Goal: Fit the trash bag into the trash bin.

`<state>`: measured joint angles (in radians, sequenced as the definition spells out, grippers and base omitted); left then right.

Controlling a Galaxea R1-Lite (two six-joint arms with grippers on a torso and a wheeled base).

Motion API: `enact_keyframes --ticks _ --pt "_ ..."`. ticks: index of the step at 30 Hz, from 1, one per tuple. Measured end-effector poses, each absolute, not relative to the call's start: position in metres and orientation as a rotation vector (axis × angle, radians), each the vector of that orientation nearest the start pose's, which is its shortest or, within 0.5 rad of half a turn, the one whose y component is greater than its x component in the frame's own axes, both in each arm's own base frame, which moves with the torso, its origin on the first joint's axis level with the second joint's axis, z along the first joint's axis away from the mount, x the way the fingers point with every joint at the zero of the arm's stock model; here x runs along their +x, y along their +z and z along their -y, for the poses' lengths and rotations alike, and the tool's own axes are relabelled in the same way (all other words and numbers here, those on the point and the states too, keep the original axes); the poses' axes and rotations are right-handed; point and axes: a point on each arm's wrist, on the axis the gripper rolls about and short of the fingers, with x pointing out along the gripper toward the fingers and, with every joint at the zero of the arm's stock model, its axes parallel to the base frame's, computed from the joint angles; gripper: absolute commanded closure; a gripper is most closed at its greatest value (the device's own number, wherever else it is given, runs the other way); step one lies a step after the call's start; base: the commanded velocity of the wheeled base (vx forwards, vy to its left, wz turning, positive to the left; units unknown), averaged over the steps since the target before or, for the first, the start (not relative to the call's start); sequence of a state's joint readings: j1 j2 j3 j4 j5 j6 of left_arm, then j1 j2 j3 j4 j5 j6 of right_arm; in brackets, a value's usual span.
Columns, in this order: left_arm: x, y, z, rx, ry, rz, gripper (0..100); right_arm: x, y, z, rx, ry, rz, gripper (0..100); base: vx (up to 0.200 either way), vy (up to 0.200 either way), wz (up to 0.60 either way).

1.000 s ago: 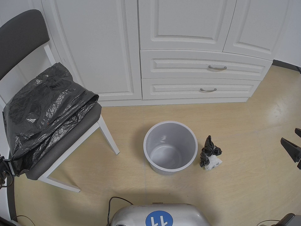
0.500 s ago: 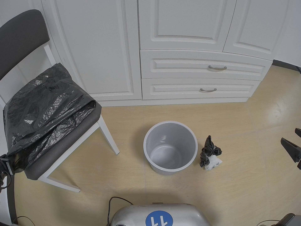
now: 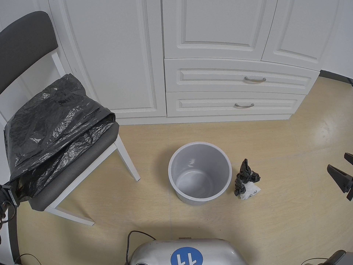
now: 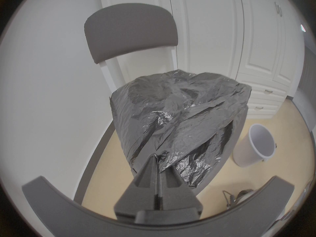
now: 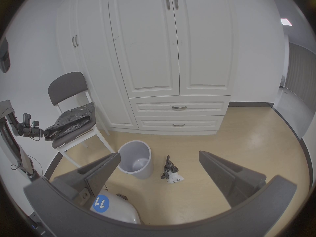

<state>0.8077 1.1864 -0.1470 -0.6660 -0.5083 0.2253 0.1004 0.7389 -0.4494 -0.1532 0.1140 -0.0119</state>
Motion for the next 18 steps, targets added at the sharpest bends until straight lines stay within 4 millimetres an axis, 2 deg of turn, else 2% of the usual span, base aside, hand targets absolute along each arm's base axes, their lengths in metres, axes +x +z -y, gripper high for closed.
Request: enact_keyframes --ticks 4,8,13,18 --pt "0.098 0.14 -0.08 -0.046 0.224 -0.253 100 0.069 0.209 -0.01 -0.023 0.229 -0.144 0 0.0 0.0 0.0" --pt "0.098 0.157 -0.063 -0.103 0.122 -0.167 100 0.069 0.207 -0.012 -0.032 0.25 -0.15 0 0.0 0.0 0.0" --pt "0.097 0.181 -0.034 -0.154 -0.09 -0.088 100 0.069 0.205 -0.014 -0.039 0.273 -0.156 0 0.0 0.0 0.0" --pt "0.083 0.21 -0.006 -0.199 -0.328 -0.008 100 0.069 0.204 -0.016 -0.044 0.302 -0.161 0 0.0 0.0 0.0"
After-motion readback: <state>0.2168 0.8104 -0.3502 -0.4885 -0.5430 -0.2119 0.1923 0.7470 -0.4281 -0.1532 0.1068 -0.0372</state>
